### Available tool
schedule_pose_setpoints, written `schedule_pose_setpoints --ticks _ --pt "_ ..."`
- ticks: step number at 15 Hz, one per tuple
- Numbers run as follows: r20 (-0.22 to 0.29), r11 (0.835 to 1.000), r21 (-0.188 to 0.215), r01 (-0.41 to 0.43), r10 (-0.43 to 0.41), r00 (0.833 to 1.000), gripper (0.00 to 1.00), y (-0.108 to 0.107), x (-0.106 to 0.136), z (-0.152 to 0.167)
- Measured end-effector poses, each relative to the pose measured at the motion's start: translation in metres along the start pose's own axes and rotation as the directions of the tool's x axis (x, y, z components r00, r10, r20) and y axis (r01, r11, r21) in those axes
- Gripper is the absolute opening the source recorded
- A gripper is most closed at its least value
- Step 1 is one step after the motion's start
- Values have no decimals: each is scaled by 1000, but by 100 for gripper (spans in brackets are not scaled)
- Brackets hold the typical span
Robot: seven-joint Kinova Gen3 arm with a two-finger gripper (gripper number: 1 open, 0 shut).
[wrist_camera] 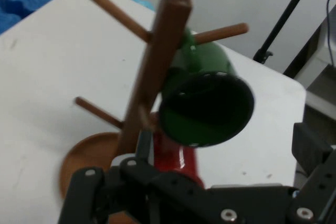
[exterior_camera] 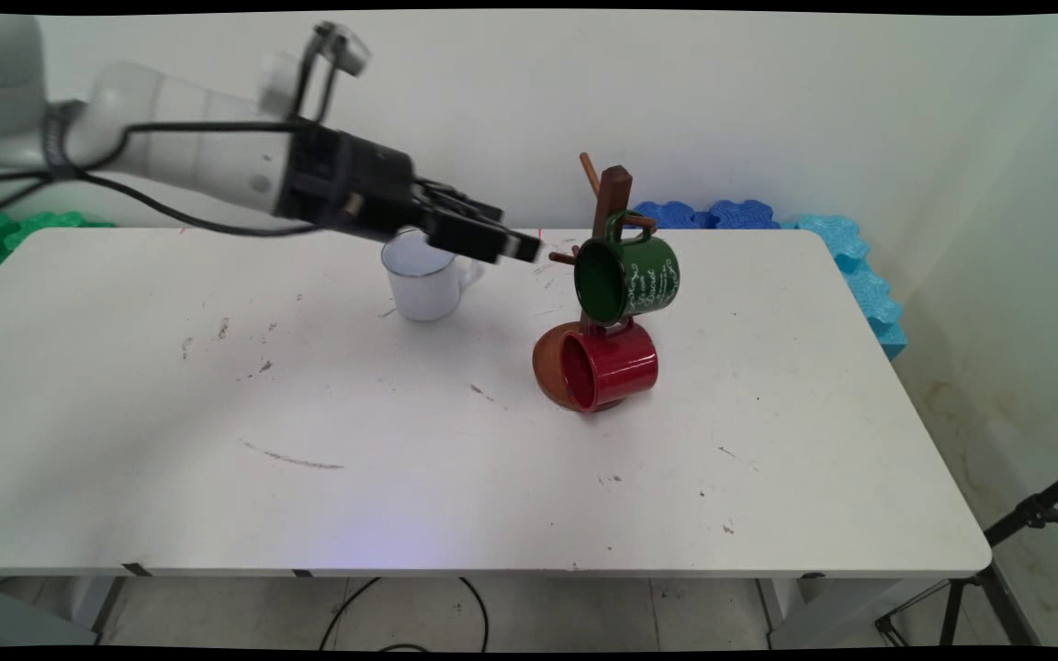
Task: Pick up the green mug from the rack
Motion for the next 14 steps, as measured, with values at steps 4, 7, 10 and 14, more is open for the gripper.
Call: schedule_pose_setpoints --ticks 4,7,10,14 --pt "-6 999 -18 37 -37 999 100 23 -4 32" --pt "-6 998 -25 58 -58 998 100 33 -9 52" --pt "-5 997 -23 74 -74 997 100 37 -14 72" --pt "-8 997 -18 82 -82 997 100 39 -19 93"
